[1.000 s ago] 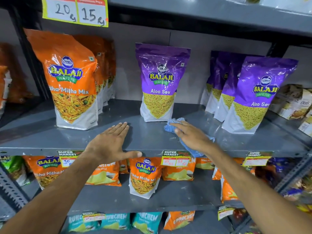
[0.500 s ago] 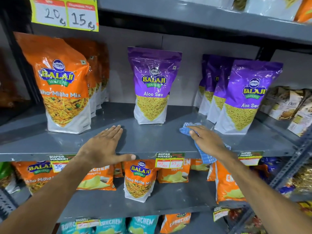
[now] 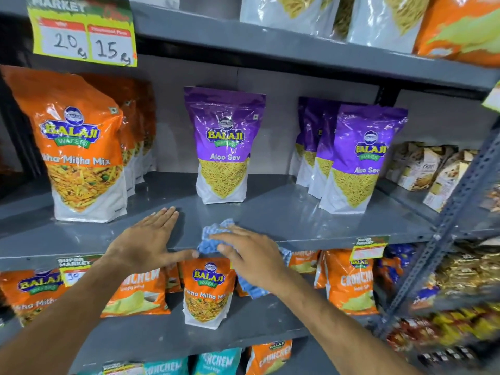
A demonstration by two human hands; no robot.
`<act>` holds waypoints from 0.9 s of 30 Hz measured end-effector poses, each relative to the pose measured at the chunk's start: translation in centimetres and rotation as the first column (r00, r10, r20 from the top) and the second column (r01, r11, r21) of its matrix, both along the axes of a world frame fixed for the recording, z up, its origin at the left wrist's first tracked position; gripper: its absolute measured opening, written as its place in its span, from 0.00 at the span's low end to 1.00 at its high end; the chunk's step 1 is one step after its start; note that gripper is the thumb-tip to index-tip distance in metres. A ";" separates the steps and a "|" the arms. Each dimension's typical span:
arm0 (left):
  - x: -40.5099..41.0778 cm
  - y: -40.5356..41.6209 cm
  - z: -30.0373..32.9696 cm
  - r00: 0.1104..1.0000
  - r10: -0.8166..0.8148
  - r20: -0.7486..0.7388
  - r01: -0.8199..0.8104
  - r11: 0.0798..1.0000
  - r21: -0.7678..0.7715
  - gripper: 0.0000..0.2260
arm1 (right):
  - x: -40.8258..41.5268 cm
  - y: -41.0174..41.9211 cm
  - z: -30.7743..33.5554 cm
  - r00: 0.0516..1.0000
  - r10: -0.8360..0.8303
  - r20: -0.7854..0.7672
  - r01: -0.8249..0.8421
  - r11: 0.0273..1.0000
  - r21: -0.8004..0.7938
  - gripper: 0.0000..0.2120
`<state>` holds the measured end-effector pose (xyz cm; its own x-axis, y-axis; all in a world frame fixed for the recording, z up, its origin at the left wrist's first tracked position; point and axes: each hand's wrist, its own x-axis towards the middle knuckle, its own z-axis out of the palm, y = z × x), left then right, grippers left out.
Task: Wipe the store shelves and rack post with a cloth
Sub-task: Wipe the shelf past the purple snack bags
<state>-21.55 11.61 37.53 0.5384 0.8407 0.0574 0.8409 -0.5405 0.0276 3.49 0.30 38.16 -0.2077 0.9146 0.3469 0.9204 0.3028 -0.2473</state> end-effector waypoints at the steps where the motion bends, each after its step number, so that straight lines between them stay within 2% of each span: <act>1: 0.0 0.0 -0.1 1.000 -0.007 0.002 0.007 1.000 0.003 0.62 | 0.6 -0.8 0.4 0.999 0.034 -0.028 -0.034 0.999 -0.020 0.16; 3: -0.2 0.0 -0.2 0.999 -0.030 0.024 0.029 0.999 0.017 0.61 | 2.4 -1.7 1.4 0.994 0.043 -0.097 -0.048 0.997 -0.054 0.16; 7: 0.1 -0.6 -0.4 0.981 -0.147 0.131 0.134 0.986 0.104 0.58 | 9.1 -1.4 2.0 0.977 -0.161 -0.138 0.161 0.987 -0.009 0.17; 10: 3.6 -3.2 -0.4 0.945 -0.278 0.173 0.254 0.956 0.146 0.55 | 12.4 -0.6 1.1 0.964 -0.259 -0.066 0.256 0.966 -0.046 0.17; 13: 9.6 -5.3 0.3 0.910 -0.369 0.188 0.350 0.928 0.129 0.53 | 12.1 -0.6 -0.6 0.969 -0.241 -0.056 0.242 0.970 0.011 0.16; 16: 16.0 -5.2 1.4 0.885 -0.319 0.340 0.320 0.946 0.056 0.53 | 11.6 -2.7 -1.1 0.992 -0.126 -0.022 0.127 0.986 0.105 0.18; 18: 20.0 -4.5 1.6 0.872 -0.282 0.399 0.302 0.953 0.015 0.57 | 13.0 -4.5 -1.6 0.999 -0.030 -0.027 0.034 0.984 0.176 0.14; 22: 27.7 -4.3 1.9 0.909 -0.219 0.355 0.252 0.967 -0.049 0.66 | 20.5 -8.3 -2.5 0.986 0.067 -0.152 -0.051 0.993 0.108 0.20; 24: 31.0 -4.9 2.3 0.933 -0.168 0.317 0.201 0.977 -0.075 0.72 | 26.1 -9.9 -1.9 0.954 0.055 -0.294 -0.014 0.990 0.142 0.24; 25: 32.4 -5.1 2.3 0.945 -0.140 0.297 0.173 0.981 -0.090 0.73 | 29.0 -10.4 -1.1 0.934 0.012 -0.358 0.057 0.981 0.183 0.24; 27: 34.1 -5.1 1.7 0.962 -0.141 0.233 0.157 0.986 -0.051 0.74 | 34.9 -10.0 0.3 0.920 -0.134 -0.368 0.241 0.934 0.265 0.18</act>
<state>12.57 6.49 39.23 0.6375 0.7579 0.1384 0.7179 -0.6495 0.2505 38.43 -9.66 38.44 0.1363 0.7662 0.6279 0.8441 0.2419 -0.4785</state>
